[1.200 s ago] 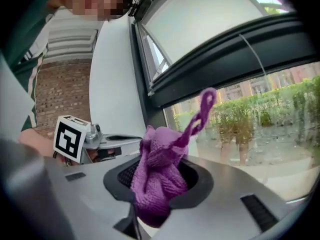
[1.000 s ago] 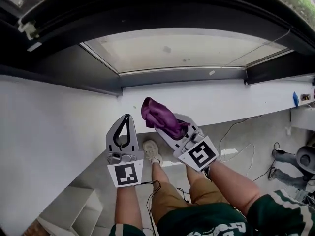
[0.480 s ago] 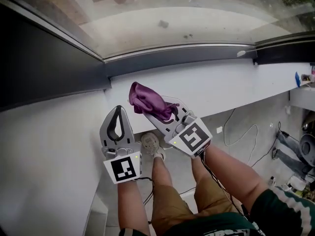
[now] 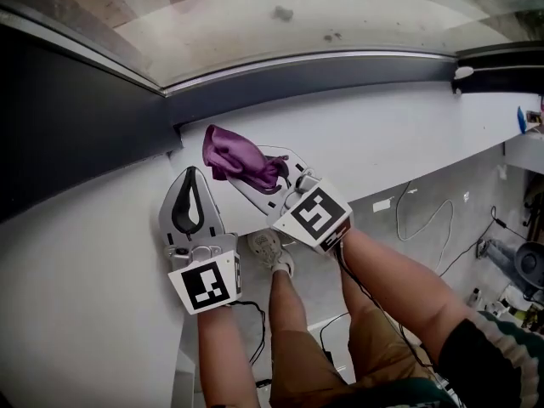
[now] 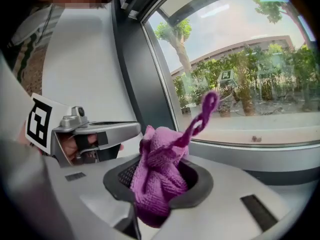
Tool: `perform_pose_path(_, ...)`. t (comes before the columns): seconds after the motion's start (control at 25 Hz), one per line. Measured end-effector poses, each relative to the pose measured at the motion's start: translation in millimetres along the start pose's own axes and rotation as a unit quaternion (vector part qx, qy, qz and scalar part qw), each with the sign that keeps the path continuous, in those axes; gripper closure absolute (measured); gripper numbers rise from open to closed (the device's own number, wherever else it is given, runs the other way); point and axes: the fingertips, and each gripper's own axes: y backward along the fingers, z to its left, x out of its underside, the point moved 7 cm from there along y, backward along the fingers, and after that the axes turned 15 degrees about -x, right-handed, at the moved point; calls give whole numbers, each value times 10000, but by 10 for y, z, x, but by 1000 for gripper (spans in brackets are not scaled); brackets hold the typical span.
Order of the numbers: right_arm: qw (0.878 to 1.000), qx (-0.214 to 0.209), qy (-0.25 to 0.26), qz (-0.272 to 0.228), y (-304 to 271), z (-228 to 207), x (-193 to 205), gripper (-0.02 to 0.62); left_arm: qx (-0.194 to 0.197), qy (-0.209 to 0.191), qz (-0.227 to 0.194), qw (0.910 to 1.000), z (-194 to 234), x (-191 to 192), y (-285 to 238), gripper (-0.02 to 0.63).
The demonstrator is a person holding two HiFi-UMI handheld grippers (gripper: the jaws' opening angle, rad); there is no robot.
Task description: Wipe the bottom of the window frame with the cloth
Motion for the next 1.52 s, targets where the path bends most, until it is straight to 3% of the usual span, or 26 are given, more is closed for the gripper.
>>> perform_pose_path(0.36,9995,-131,-9,276,-525,-277,263,469,-28,62,165,9998,54,298,-217,597)
perform_pose_path(0.72,9988,-143,-75,469,-724,-377,377,468,-405,374,294,9980,157,468,-288,597)
perform_pose_path(1.52,9949,-256,15,980,-993,-416,530,469,-473,409,349,9974,148,549,-314,597)
